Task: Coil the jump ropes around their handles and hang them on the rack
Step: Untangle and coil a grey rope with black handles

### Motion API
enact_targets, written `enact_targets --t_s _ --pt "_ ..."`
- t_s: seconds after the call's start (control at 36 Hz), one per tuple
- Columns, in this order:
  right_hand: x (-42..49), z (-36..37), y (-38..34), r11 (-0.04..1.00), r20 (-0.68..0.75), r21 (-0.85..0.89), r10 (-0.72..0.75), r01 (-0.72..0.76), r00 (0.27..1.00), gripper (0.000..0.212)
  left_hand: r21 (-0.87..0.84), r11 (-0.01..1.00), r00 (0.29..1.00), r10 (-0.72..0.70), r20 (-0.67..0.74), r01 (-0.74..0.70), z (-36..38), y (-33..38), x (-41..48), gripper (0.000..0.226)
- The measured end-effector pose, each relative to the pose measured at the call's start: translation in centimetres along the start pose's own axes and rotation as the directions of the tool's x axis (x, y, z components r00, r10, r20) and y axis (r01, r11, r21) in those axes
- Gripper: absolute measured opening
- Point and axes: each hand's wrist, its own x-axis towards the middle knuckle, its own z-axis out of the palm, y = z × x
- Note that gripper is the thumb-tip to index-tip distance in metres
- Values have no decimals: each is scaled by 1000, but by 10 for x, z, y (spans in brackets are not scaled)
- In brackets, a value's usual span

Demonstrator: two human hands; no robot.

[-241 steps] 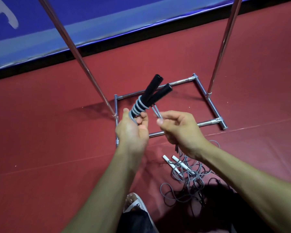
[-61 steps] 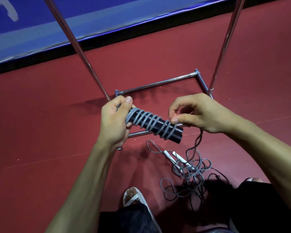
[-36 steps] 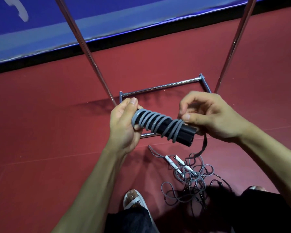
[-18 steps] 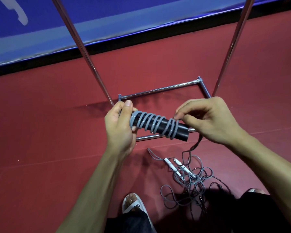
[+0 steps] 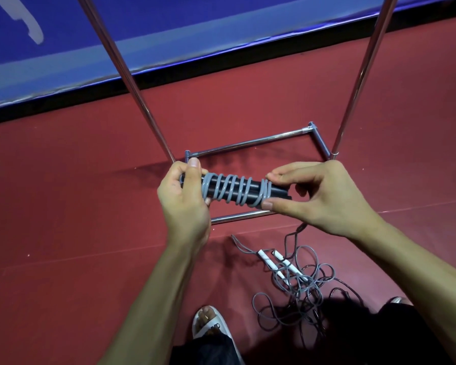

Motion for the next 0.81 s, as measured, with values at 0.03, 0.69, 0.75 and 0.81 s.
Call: enact_targets --t_s 0.03,0.69,0.75,0.81 --pt "0 2 0 1000 -1 -3 0 0 1000 55 8 1000 1000 2 0 -2 1 0 -1 30" --pt "1 23 -10 991 -15 130 28 -26 999 45 -2 997 995 -77 61 77 17 1 -14 32" --pt "2 22 -11 990 -12 130 48 -46 999 52 35 998 996 -48 79 45 15 1 -13 30" --pt "2 21 -12 989 2 133 61 -60 998 48 47 999 995 -31 97 26 15 1 -14 25"
